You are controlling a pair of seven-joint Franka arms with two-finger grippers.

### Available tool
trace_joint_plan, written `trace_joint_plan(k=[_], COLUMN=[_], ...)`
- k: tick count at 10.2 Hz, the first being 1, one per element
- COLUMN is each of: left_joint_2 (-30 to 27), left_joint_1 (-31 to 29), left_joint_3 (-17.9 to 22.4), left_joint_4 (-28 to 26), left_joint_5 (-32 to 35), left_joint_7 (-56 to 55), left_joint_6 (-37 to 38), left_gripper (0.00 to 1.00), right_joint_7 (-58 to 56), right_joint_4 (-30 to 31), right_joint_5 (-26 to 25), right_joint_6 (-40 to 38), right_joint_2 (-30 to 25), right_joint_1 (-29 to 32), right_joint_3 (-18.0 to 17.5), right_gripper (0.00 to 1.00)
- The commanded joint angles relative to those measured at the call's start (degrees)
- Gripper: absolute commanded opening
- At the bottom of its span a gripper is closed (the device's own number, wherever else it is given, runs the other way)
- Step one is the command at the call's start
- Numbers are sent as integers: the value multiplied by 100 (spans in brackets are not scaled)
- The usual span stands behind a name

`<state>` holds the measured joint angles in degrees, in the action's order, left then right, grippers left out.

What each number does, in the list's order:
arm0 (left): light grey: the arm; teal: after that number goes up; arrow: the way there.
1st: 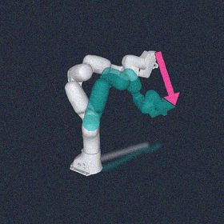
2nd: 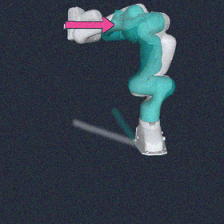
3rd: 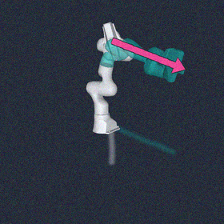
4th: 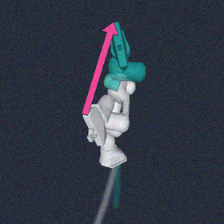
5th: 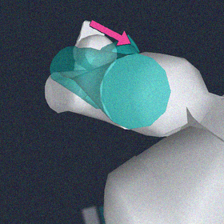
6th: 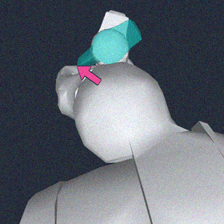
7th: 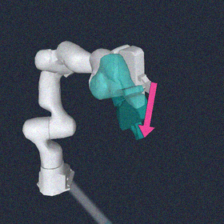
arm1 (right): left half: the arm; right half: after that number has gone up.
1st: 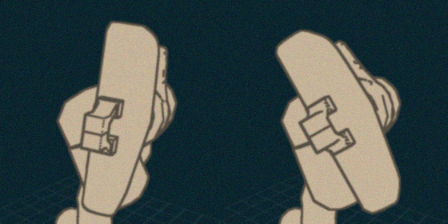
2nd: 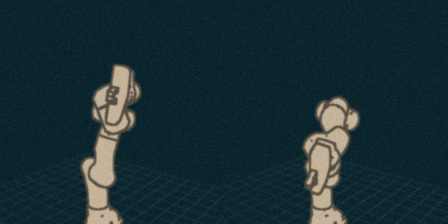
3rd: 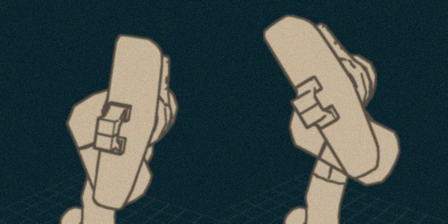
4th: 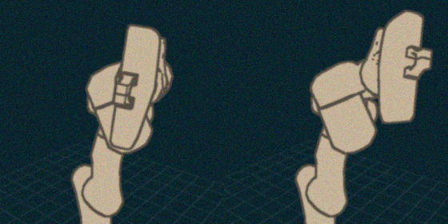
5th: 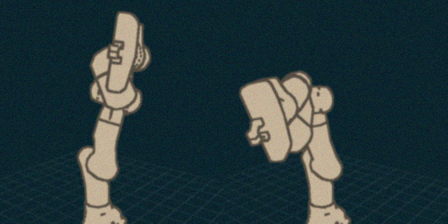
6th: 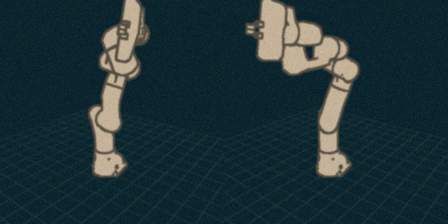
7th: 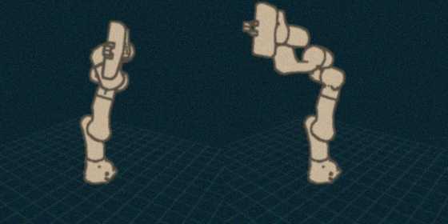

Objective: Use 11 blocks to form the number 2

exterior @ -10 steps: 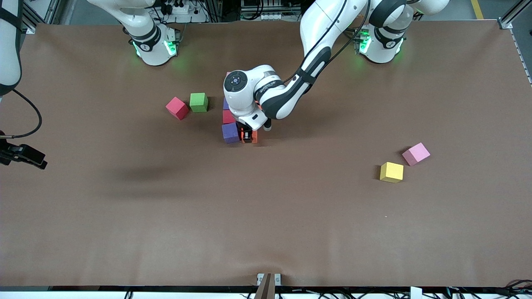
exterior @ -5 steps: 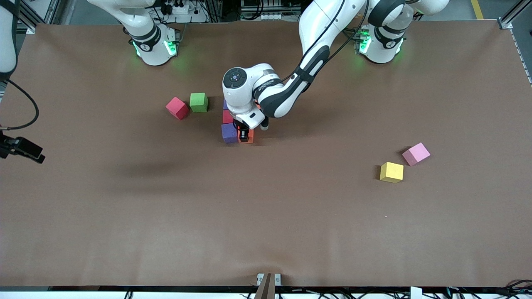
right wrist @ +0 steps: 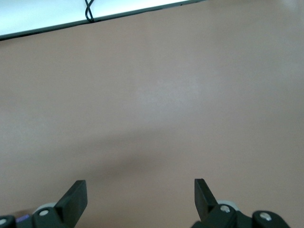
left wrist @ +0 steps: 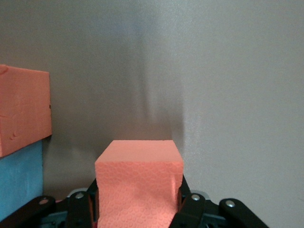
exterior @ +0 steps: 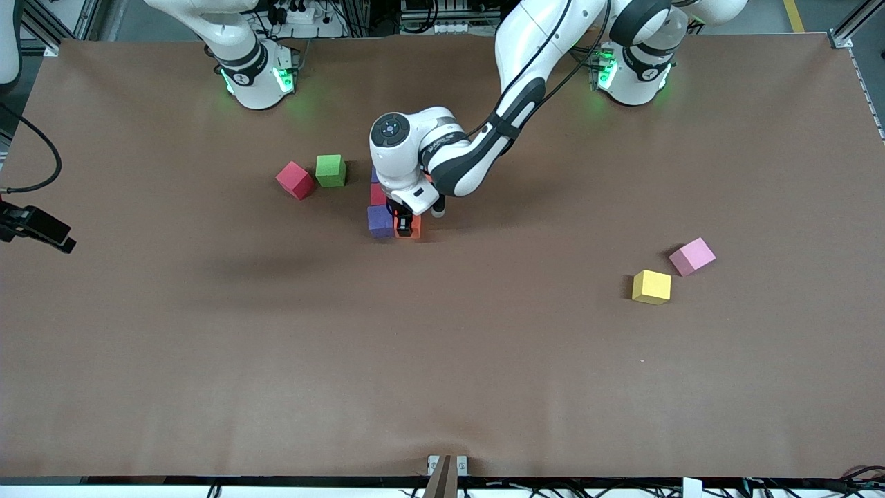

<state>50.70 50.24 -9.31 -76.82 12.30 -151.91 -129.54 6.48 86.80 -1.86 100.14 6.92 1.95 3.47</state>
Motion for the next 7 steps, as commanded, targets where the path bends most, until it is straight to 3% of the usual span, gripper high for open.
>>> trace_joint_plan(k=[1,2,3,7], left_joint_2=[106,98,98,71], left_joint_1=[100,92,100,83], left_joint_3=[61,61,53,52], left_joint_4=[106,97,88,97], left_joint_5=[211,247,238,212], left_joint_7=[135,318,494,522], left_joint_6=[-80,-88,-89,-89], left_gripper=[0,86,100,100], right_joint_7=[222,266,240,223], right_joint_4=[-22,-101,-102,-120], right_joint_5=[54,54,54,45], right_joint_6=[-248,-337,-337,-460], right_joint_2=[-103,-103,-95,-103], right_joint_1=[69,43,-1,-54], right_joint_3=[-302,-303,-312,-461], right_gripper=[100,100,100,100])
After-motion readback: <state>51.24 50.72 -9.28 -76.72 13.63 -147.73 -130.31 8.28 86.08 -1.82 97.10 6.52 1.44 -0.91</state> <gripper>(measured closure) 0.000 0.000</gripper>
